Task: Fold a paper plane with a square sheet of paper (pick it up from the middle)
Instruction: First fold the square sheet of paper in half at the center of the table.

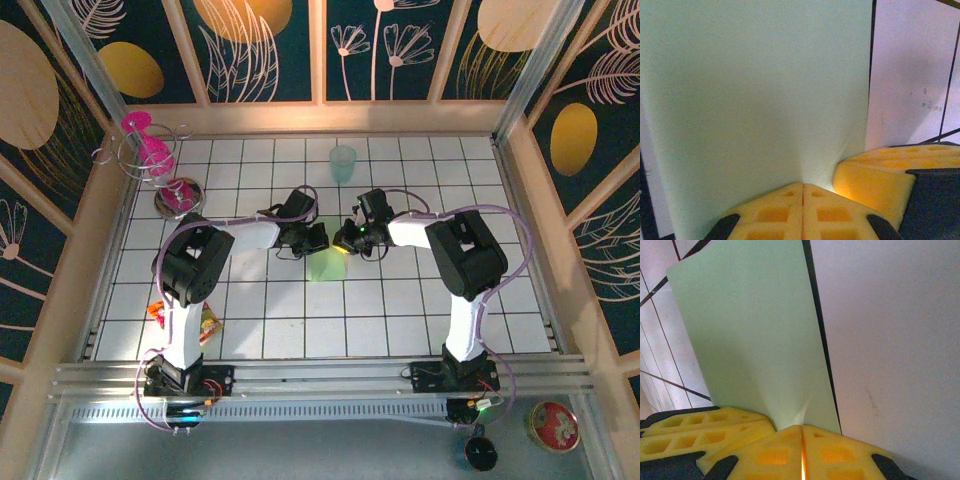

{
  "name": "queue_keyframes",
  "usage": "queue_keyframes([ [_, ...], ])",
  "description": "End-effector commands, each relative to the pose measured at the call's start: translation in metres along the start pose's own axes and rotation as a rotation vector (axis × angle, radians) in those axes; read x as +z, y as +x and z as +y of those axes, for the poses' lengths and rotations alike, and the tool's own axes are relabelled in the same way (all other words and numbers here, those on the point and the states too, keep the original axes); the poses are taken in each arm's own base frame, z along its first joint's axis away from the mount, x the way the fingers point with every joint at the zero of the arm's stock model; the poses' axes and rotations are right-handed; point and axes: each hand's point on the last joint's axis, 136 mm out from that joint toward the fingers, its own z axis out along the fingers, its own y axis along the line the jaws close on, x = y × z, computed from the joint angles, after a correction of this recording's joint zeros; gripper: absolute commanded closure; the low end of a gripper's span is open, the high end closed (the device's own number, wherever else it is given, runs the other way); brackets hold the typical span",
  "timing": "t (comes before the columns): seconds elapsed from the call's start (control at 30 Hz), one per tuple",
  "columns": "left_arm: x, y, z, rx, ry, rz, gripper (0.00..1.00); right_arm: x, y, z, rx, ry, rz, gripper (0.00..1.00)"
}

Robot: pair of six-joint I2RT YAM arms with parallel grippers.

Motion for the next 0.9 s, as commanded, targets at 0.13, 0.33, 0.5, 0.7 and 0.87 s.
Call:
queue_keyframes([
  [0.13,0.000,0.016,0.040,0.021,-0.091,0.075,0.93,0.018,0.061,-0.105,0.113,0.337,0.171,0.90],
  [0.33,-0.019,0.005,0.063,0.018,-0.091,0.077,0.92,0.017,0.066,-0.117,0.111,0.385,0.188,0.90],
  [0.5,-0.039,-0.004,0.075,0.010,-0.115,0.050,0.92,0.017,0.066,-0.117,0.111,0.384,0.184,0.90],
  [0.7,-0.056,-0.022,0.040,0.000,0.006,-0.020,0.91,0.018,0.066,-0.116,0.111,0.377,0.184,0.90],
  [0.87,-0.052,-0.025,-0.004,-0.005,0.169,-0.035,0.90,0.019,0.066,-0.116,0.113,0.371,0.185,0.90],
])
